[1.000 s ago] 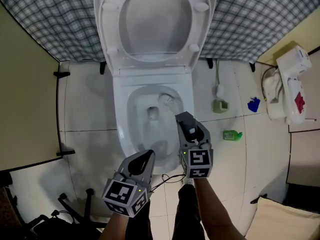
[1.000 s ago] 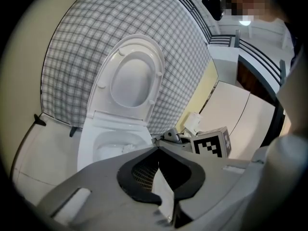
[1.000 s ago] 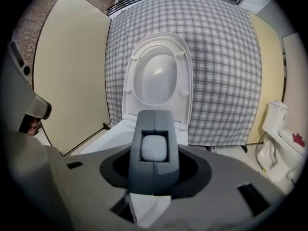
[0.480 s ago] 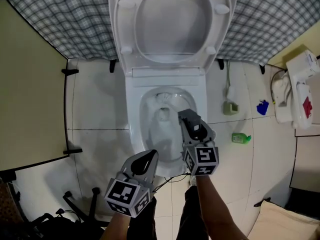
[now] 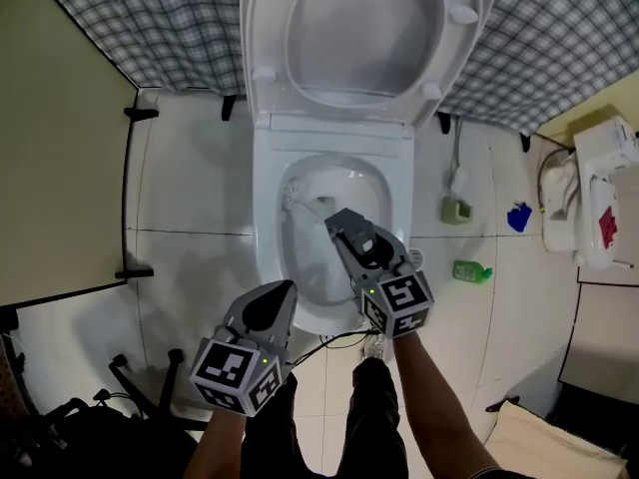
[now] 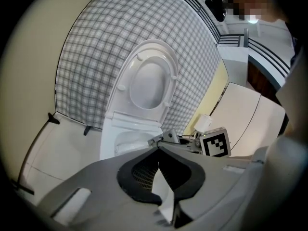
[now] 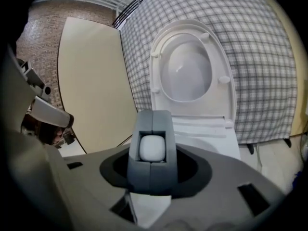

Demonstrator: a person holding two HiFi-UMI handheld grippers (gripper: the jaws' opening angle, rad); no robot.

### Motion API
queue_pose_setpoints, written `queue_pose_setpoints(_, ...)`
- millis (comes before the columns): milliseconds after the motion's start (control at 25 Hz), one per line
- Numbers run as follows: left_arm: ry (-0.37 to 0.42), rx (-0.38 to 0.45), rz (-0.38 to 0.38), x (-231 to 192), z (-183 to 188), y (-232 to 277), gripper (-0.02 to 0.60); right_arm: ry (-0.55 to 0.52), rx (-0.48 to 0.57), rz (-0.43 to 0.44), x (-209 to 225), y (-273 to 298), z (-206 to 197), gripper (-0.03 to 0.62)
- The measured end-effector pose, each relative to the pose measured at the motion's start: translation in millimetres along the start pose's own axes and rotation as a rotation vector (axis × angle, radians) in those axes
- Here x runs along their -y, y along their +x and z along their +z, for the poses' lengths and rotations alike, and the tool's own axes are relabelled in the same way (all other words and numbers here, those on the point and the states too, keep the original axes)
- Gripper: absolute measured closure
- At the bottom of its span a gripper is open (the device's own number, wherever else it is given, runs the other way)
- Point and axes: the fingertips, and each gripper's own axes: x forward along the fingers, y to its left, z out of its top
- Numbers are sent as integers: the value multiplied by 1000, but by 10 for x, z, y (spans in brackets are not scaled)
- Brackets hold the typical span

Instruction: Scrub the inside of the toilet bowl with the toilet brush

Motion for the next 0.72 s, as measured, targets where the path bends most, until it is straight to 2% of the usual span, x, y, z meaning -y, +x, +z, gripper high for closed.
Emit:
queue_pose_setpoints(320, 5, -26, 24, 110, -212, -36, 580, -60, -76, 160, -274, -315, -247, 399)
queue_pose_setpoints(480, 19, -26, 23, 210, -231, -22, 580, -120, -113, 235, -421, -522, -272, 399)
queue_pose_setpoints(720, 7, -25, 44, 318, -367, -57, 580, -238, -194, 404, -580, -966, -463, 399)
